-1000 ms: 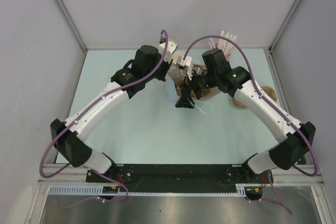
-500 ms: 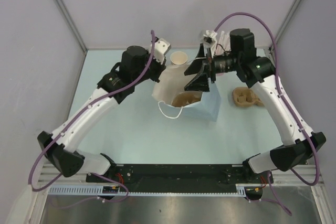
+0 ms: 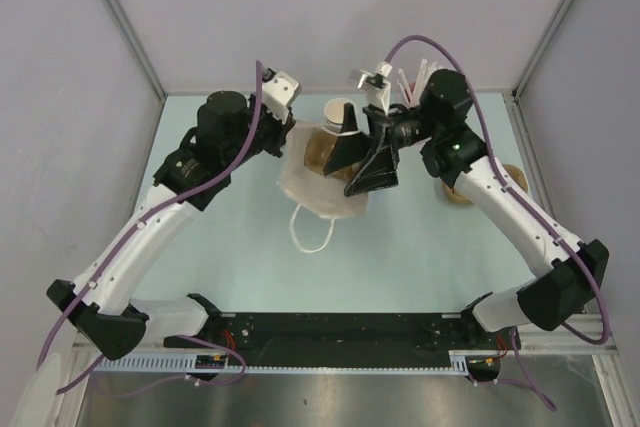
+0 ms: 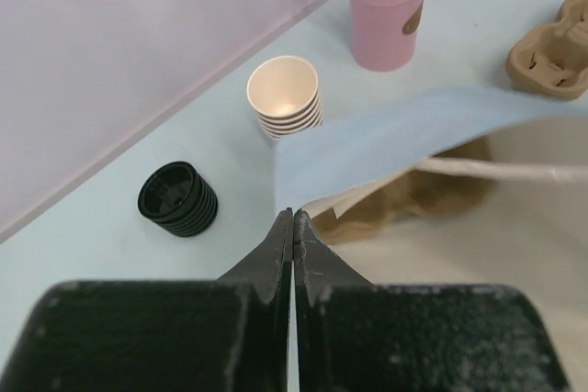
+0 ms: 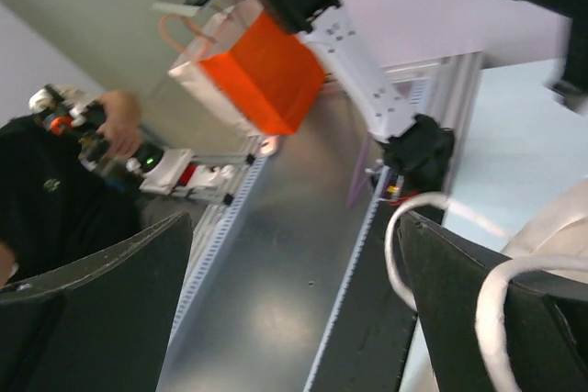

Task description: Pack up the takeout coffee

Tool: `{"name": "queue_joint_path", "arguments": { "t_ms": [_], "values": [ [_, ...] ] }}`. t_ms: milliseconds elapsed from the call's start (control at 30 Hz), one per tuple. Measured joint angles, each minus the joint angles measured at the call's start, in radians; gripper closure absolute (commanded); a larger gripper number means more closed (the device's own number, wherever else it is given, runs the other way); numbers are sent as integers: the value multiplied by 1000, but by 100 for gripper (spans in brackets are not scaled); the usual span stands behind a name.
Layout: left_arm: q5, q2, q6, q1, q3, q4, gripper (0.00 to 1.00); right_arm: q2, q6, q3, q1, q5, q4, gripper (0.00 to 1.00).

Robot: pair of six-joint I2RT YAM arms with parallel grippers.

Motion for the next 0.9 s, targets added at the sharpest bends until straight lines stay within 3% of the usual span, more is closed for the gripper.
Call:
{"name": "queue_joint_path", "arguments": {
  "t_ms": [267,667,900],
  "values": [
    [-23,-4,3,53,0,-32,100,94,282,-3,175,-29,314,0],
    [-58,-108,-12,233,87,-49,100,162,400,-40,189,-34,431,0],
    [-106,-158,-25,282,105,-28,100,168,455,-43,286,-39,488,0]
  ]
}}
